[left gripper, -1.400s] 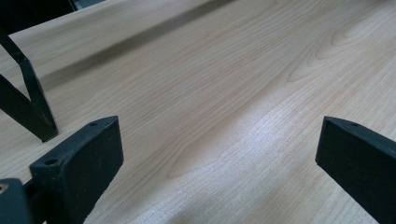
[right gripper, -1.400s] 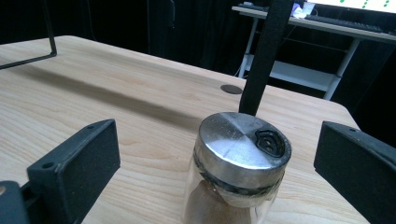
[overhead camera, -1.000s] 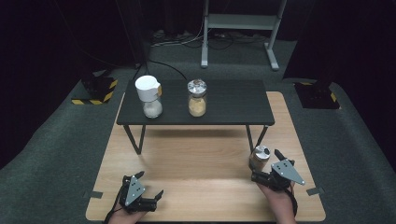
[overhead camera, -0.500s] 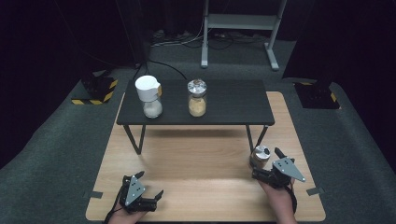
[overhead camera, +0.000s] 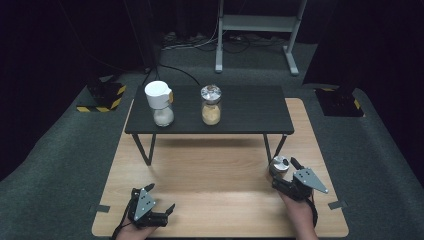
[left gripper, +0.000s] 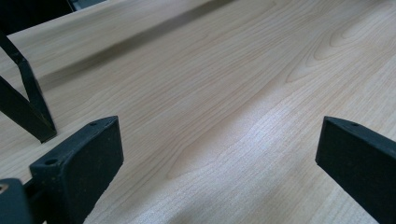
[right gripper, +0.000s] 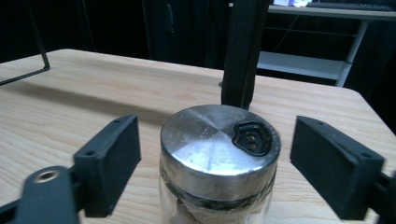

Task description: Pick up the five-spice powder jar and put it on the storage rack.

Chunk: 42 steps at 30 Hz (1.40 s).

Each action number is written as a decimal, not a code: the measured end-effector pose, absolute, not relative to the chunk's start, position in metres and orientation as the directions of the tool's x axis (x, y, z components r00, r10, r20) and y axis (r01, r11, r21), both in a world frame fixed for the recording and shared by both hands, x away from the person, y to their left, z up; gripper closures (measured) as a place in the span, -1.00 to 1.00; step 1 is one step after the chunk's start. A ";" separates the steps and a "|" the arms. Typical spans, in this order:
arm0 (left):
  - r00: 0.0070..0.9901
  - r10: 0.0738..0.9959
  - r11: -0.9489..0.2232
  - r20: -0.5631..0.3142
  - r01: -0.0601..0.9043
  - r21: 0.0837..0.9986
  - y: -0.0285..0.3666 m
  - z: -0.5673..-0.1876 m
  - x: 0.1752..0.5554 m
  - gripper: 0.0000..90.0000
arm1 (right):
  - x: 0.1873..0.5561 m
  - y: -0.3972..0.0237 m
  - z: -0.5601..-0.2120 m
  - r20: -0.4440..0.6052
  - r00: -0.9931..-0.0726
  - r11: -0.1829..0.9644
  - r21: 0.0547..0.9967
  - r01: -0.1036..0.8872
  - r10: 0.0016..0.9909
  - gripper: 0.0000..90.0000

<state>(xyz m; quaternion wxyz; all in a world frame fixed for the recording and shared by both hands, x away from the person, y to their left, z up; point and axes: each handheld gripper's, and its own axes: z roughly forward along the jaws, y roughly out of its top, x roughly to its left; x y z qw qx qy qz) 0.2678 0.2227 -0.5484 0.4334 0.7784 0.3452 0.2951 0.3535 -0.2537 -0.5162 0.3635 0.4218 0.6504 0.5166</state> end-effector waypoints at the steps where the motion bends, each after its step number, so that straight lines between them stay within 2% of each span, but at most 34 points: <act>1: 0.587 0.793 -0.385 0.159 0.282 0.879 0.223 -0.548 0.268 -0.98 | 0.354 -0.254 -0.517 -0.039 -0.382 0.112 0.979 0.172 0.923 -0.58; 20: 0.586 0.796 -0.380 0.153 0.286 0.880 0.223 -0.548 0.267 -0.98 | 0.357 -0.258 -0.525 -0.014 -0.400 0.087 0.982 0.166 0.916 -0.26; 36: 0.586 0.796 -0.379 0.152 0.287 0.879 0.223 -0.548 0.267 -0.98 | 0.357 -0.258 -0.522 -0.021 -0.408 0.101 0.979 0.174 0.913 -0.24; 42: 0.585 0.797 -0.374 0.147 0.288 0.882 0.224 -0.548 0.267 -0.98 | 0.350 -0.254 -0.511 -0.054 -0.422 0.124 0.982 0.140 0.905 -0.24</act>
